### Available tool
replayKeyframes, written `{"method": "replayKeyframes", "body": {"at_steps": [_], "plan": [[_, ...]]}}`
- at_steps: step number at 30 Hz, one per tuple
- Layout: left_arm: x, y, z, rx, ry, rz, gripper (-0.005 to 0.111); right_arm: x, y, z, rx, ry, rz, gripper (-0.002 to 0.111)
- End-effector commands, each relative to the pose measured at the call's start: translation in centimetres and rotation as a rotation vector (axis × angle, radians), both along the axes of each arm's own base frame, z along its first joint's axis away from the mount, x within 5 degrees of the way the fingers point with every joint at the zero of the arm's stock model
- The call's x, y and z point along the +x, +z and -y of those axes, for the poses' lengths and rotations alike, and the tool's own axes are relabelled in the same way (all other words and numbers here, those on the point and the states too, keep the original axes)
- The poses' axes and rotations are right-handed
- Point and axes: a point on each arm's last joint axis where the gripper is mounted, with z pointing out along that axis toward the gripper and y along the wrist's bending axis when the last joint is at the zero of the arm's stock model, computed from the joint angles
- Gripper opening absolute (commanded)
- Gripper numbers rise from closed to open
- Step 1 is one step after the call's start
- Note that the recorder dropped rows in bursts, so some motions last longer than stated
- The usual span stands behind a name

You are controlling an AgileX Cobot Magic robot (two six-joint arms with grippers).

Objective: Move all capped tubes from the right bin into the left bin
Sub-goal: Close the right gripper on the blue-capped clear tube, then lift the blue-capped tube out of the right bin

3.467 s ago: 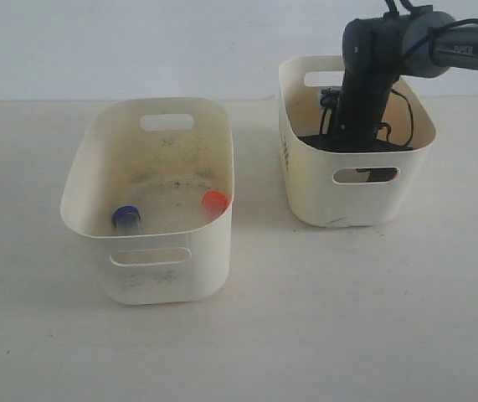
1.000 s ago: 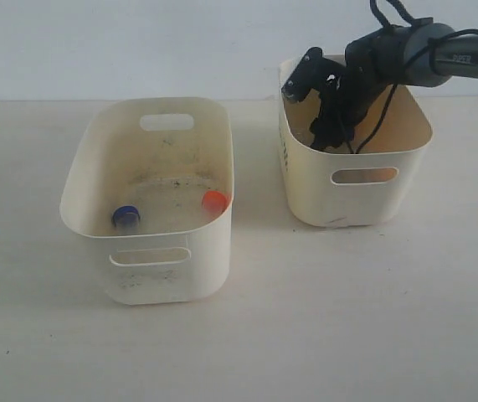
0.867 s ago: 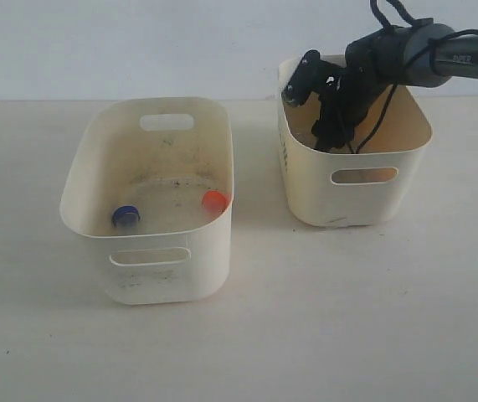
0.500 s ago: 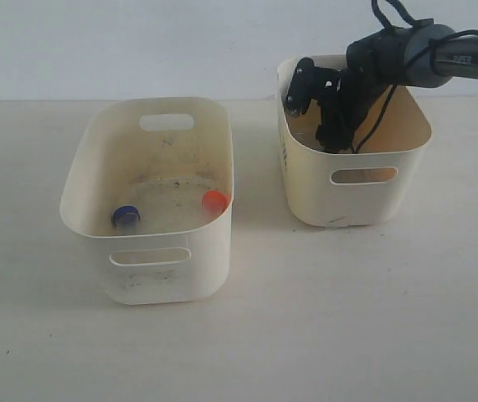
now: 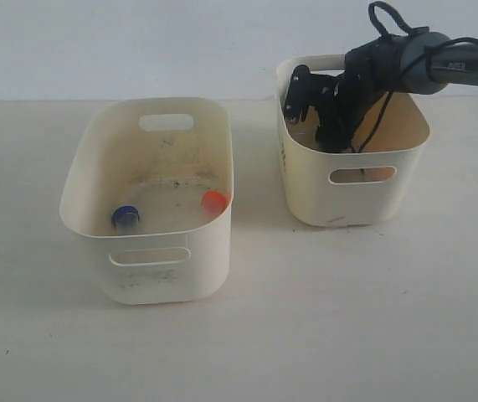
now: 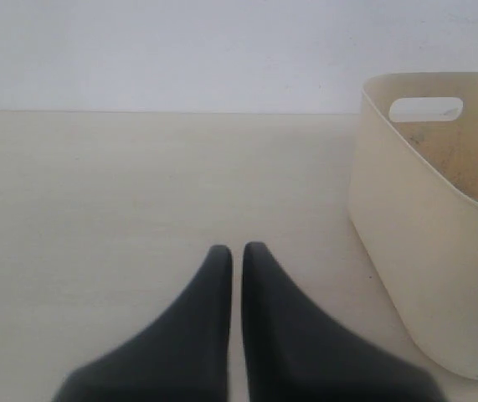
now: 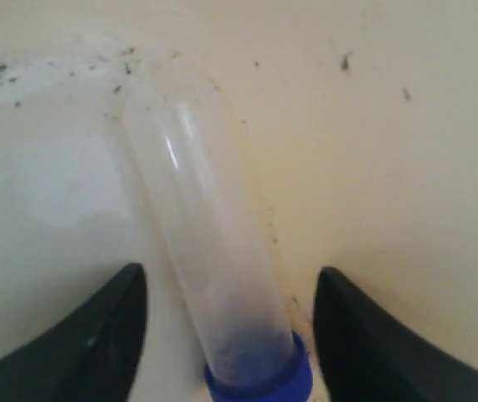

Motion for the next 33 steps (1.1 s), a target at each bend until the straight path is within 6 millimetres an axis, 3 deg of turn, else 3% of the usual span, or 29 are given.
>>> {"method": "replayKeyframes", "body": {"at_steps": [1,4,9,19,33], "plan": [[0.0,-0.1,0.0,-0.011,-0.004,0.001,0.004,1.1,-0.6,-0.2,0.026,0.043,0.111,0.03],[0.0,-0.1,0.0,-0.011,-0.004,0.001,0.004,0.8,-0.9,0.0,0.007,0.037,0.073,0.0],[0.0,-0.1,0.0,-0.011,-0.004,0.001,0.004,0.5,-0.4,0.1,0.021,-0.001,0.042,0.0],[0.0,-0.1,0.0,-0.011,-0.004,0.001,0.004,-0.9,6.1,0.7,0.138,-0.174,0.0,0.0],[0.0,-0.1,0.0,-0.011,-0.004,0.001,0.004,-4.3,9.8,0.8,0.264,-0.355,-0.252,0.0]]}}
